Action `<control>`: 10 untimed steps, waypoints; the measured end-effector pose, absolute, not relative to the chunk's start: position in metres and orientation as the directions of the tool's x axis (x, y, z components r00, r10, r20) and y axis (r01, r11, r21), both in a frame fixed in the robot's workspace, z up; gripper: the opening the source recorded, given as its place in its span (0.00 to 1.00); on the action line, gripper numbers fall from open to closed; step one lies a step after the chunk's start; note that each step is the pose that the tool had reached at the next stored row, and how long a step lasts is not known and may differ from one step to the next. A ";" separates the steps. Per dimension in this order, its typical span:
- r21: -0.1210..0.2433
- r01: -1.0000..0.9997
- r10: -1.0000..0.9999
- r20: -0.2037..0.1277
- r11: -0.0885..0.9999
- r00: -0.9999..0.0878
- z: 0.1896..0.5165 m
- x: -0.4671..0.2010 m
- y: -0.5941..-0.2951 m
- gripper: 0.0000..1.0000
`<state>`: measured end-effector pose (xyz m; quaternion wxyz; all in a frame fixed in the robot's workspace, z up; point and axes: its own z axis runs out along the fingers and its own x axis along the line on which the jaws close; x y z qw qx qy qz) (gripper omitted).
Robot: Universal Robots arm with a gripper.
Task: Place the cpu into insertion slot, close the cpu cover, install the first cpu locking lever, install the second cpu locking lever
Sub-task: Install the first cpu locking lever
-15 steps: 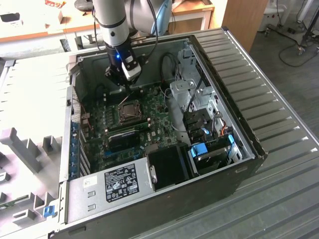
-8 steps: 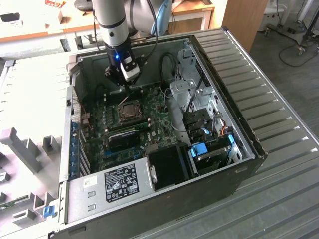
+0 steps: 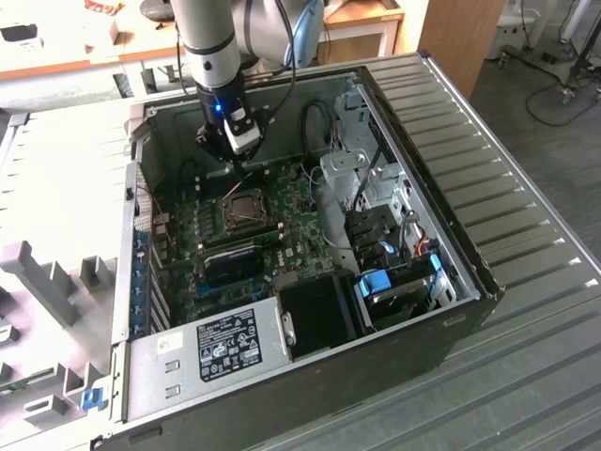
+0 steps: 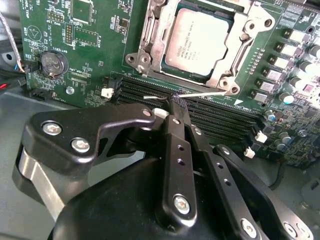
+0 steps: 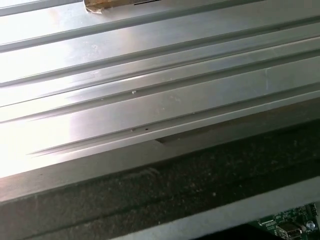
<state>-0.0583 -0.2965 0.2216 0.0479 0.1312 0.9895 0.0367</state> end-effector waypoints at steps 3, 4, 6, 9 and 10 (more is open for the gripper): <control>0.086 0.257 0.264 -0.085 0.963 -0.961 0.220 -0.058 -0.296 0.10; 0.086 0.257 0.264 -0.085 0.963 -0.961 0.220 -0.058 -0.296 0.10; 0.086 0.257 0.264 -0.085 0.963 -0.961 0.218 -0.058 -0.296 0.10; 0.085 0.258 0.265 -0.085 0.962 -0.961 0.215 -0.057 -0.296 0.10; 0.085 0.258 0.265 -0.085 0.962 -0.961 0.215 -0.056 -0.296 0.10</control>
